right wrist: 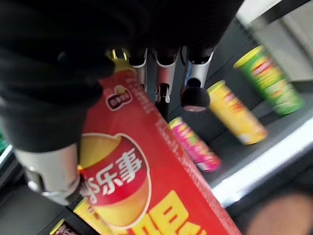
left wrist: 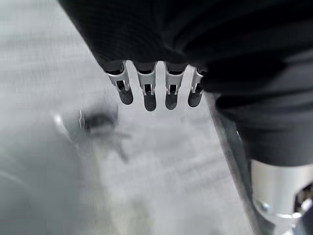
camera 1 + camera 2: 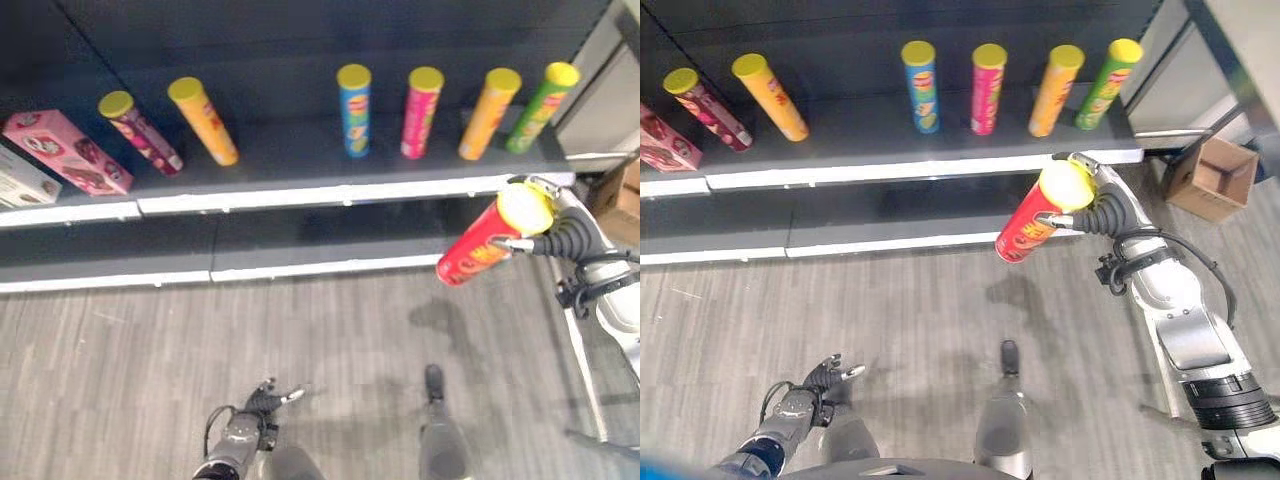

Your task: Put the goods on the table back onto the shelves and tidy them up.

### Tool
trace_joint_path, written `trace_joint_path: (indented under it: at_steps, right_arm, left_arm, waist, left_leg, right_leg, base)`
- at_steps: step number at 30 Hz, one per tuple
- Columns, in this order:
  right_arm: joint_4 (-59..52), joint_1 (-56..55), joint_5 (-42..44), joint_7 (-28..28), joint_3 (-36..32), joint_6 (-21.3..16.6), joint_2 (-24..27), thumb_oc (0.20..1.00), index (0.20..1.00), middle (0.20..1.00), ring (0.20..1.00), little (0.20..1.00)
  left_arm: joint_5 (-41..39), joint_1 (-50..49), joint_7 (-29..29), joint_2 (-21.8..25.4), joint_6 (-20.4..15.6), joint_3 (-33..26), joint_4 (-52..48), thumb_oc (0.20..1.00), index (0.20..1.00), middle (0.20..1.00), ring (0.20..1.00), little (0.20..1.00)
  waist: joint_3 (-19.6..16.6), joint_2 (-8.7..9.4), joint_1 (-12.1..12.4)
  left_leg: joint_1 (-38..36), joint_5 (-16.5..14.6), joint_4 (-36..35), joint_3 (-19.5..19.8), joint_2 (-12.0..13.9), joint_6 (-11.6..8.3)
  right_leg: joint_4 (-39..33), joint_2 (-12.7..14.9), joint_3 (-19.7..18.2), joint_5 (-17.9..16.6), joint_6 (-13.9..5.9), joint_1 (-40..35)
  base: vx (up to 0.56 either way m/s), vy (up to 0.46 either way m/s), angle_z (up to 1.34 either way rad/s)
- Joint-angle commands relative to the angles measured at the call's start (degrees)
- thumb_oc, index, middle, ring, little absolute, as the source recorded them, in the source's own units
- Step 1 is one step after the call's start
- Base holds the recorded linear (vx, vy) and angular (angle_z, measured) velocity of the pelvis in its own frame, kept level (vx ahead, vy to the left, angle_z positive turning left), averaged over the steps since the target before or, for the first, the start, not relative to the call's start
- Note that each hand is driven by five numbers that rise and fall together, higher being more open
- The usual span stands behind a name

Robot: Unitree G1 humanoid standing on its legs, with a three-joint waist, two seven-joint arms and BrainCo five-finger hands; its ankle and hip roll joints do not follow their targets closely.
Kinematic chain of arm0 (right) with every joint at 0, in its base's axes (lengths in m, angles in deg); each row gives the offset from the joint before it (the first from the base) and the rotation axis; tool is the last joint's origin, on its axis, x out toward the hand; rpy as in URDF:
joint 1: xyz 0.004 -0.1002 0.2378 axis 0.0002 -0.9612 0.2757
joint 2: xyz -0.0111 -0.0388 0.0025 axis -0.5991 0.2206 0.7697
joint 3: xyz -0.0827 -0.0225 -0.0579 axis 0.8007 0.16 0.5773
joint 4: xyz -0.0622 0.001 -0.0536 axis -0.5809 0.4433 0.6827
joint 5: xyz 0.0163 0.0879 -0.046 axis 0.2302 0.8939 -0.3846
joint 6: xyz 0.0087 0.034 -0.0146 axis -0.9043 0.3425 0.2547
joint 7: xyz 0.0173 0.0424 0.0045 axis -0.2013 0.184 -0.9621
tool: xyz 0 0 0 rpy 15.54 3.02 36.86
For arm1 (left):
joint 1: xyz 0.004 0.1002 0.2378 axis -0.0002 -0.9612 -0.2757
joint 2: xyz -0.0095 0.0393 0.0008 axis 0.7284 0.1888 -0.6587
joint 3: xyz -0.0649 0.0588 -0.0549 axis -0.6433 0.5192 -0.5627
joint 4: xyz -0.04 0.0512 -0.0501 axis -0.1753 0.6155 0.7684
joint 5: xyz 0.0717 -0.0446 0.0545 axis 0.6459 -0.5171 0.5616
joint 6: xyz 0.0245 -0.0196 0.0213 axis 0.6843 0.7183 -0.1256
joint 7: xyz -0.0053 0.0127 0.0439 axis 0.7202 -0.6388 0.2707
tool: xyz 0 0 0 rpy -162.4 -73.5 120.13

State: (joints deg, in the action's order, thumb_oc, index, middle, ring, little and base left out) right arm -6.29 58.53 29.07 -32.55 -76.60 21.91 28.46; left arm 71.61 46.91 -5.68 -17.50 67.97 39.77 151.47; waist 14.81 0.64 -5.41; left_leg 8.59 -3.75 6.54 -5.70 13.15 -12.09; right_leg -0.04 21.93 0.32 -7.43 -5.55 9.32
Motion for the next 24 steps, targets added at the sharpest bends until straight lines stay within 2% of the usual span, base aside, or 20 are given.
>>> trace_joint_path:
  at_steps: [1,2,3,5,6,8,10,11,12,14,15,19,20,22,23,24]
  right_arm:
    - [-2.9,10.0,-2.2,0.7,2.9,-1.5,5.1,0.2,0.2,0.2,0.2,0.2]
    - [-2.8,10.2,-2.2,0.7,3.0,-1.5,5.0,0.2,0.2,0.2,0.2,0.2]
    - [-2.6,10.7,-2.2,0.6,3.7,-1.5,4.8,0.2,0.2,0.2,0.2,0.2]
    - [-2.6,10.9,-2.2,0.6,3.8,-1.5,4.8,0.2,0.2,0.2,0.2,0.2]
    - [-2.6,10.5,-2.8,0.3,3.7,-1.3,5.3,0.2,0.2,0.2,0.2,0.2]
    - [-2.9,11.3,-2.1,0.4,4.2,-1.3,5.2,0.2,0.2,0.2,0.2,0.2]
    - [-2.9,11.7,-1.5,0.5,4.9,-1.3,5.2,0.2,0.2,0.2,0.2,0.2]
    - [-2.9,11.9,-1.0,0.6,5.1,-1.4,5.3,0.2,0.2,0.2,0.2,0.2]
    - [-2.8,12.3,-0.9,0.8,5.5,-1.4,5.2,0.2,0.2,0.2,0.2,0.2]
    - [-2.6,13.1,-0.6,0.8,6.3,-1.5,5.0,0.2,0.2,0.2,0.2,0.2]
    - [-2.2,14.8,-0.4,1.0,8.0,-1.5,4.8,0.2,0.2,0.2,0.2,0.2]
    - [-2.0,16.4,-0.7,1.0,9.7,-1.5,6.2,0.2,0.2,0.2,0.2,0.2]
    - [-2.3,17.0,-0.6,0.8,10.5,-1.7,6.5,0.2,0.2,0.2,0.2,0.2]
    - [-2.8,17.9,-0.5,0.5,11.6,-1.5,6.8,0.2,0.2,0.2,0.2,0.2]
    - [-2.2,19.5,-0.8,0.2,13.5,-1.0,6.5,0.2,0.2,0.2,0.2,0.2]
    - [-1.5,20.4,-1.3,0.3,14.5,-0.8,6.4,0.2,0.2,0.2,0.2,0.2]
  left_arm:
    - [1.9,-3.5,-1.1,4.0,-0.4,-2.8,-2.8,1.0,1.0,1.0,1.0,1.0]
    - [1.9,-3.5,-1.1,4.0,-0.4,-2.9,-2.8,1.0,1.0,1.0,1.0,1.0]
    - [1.8,-3.7,-1.1,4.4,-0.2,-3.0,-3.0,1.0,1.0,1.0,1.0,1.0]
    - [1.8,-3.8,-1.1,4.4,-0.2,-3.1,-3.0,1.0,1.0,1.0,1.0,1.0]
    - [2.8,-3.6,-0.5,4.5,0.1,-3.0,-2.3,1.0,1.0,1.0,1.0,1.0]
    - [2.3,-2.1,-0.6,3.5,-0.1,-1.9,-1.9,1.0,1.0,1.0,1.0,1.0]
    - [1.6,-1.5,-0.8,2.4,0.0,-1.5,-2.1,1.0,1.0,1.0,1.0,1.0]
    - [0.9,-1.0,-0.8,1.1,0.1,-1.3,-2.2,1.0,1.0,1.0,1.0,1.0]
    - [0.3,-0.6,-0.9,0.0,-0.1,-1.0,-2.6,1.0,1.0,1.0,1.0,1.0]
    - [0.1,-0.4,-0.7,-0.8,0.0,-0.6,-2.5,1.0,1.0,1.0,1.0,1.0]
    - [-0.4,0.2,-0.9,-1.1,0.1,-0.2,-2.5,1.0,1.0,1.0,1.0,1.0]
    - [-1.0,0.1,-0.7,-2.2,-0.2,0.7,-4.4,1.0,1.0,1.0,1.0,1.0]
    - [-1.5,0.1,-0.6,-2.6,-0.2,0.7,-4.8,1.0,1.0,1.0,1.0,1.0]
    - [-2.4,-0.4,-0.2,-2.9,-0.1,1.1,-6.3,1.0,1.0,1.0,1.0,1.0]
    - [-3.3,0.0,-0.6,-3.4,-0.1,1.0,-6.0,1.0,1.0,1.0,1.0,1.0]
    - [-4.1,0.1,-0.9,-3.3,-0.1,0.6,-6.3,1.0,1.0,1.0,1.0,1.0]
  waist:
    - [-4.5,-0.37,2.6]
    - [-4.5,-0.24,2.6]
    - [-4.6,-0.41,2.8]
    - [-4.6,-0.35,2.7]
    - [-4.1,-1.22,1.6]
    - [-3.8,-1.84,1.1]
    - [-3.2,-2.03,0.9]
    - [-2.8,-1.79,0.5]
    - [-2.1,-1.6,0.4]
    - [-1.8,-1.14,0.5]
    - [-1.4,-0.71,0.9]
    - [-1.9,-0.14,1.4]
    - [-1.3,0.02,1.5]
    - [-0.3,0.49,1.7]
    - [0.9,1.15,2.7]
    - [1.4,1.5,3.1]
  left_leg:
    - [-2.1,8.0,-10.8,-6.1,0.7,2.06]
    - [-2.1,7.9,-10.8,-6.3,0.6,2.14]
    - [-2.7,7.7,-11.3,-7.1,-0.1,2.89]
    - [-2.7,7.7,-11.3,-7.1,-0.2,2.94]
    - [-3.4,6.2,-11.5,-7.4,-1.9,4.62]
    - [-3.9,4.9,-11.5,-7.2,-3.8,5.49]
    - [-4.3,4.5,-11.5,-6.6,-4.8,6.01]
    - [-4.8,4.1,-11.5,-6.0,-6.1,6.57]
    - [-5.5,3.9,-11.5,-5.3,-7.4,6.79]
    - [-6.0,3.4,-11.5,-4.6,-8.1,6.98]
    - [-6.2,3.3,-11.5,-4.2,-8.5,6.92]
    - [-7.8,1.8,-10.5,-3.6,-9.6,6.21]
    - [-6.7,-0.8,-5.2,-3.4,-9.5,6.0]
    - [-3.2,-2.5,3.0,-2.7,-9.8,4.96]
    - [0.6,-1.2,11.3,-0.8,-10.6,2.56]
    - [2.7,-0.1,14.5,0.7,-10.8,1.38]
  right_leg:
    - [5.7,3.9,7.7,-3.1,-9.04,-4.1]
    - [5.6,4.0,7.6,-3.2,-9.1,-4.1]
    - [6.4,4.6,9.7,-4.5,-8.78,-3.6]
    - [6.3,4.7,9.7,-4.6,-8.81,-3.7]
    - [9.8,0.2,6.8,-1.7,-7.3,-1.7]
    - [6.7,-6.5,6.4,4.8,-6.07,-1.2]
    - [4.3,-9.6,5.4,6.7,-5.53,-0.3]
    - [1.7,-12.4,3.6,6.5,-5.28,1.2]
    - [-0.8,-14.1,3.5,5.5,-5.24,1.6]
    - [-2.1,-15.3,4.5,4.5,-5.27,2.7]
    - [-2.2,-15.5,6.8,3.7,-5.38,3.8]
    - [-3.6,-14.5,10.9,4.4,-4.33,0.6]
    - [-3.1,-14.0,11.5,5.2,-3.91,-0.5]
    - [-2.2,-12.9,12.6,6.4,-2.98,-1.7]
    - [-2.0,-11.9,13.4,6.9,-2.13,-3.0]
    - [-2.2,-11.7,13.7,7.1,-1.9,-3.4]
  base:
    - [0.24,0.425,-0.71]
    - [0.22,0.403,-1.13]
    - [0.06,0.109,-0.81]
    - [0.1,0.227,-0.32]
    - [0.23,0.507,0.15]
    - [0.24,0.464,0.0]
    - [0.13,0.164,-0.37]
    - [0.16,0.137,0.13]
    - [0.16,0.087,0.23]
    - [0.13,-0.024,0.54]
    - [0.09,-0.099,0.4]
    - [0.11,-0.146,0.27]
    - [0.14,-0.2,0.75]
    - [0.05,-0.14,0.72]
    - [0.02,-0.118,0.55]
    - [0.03,-0.089,0.34]
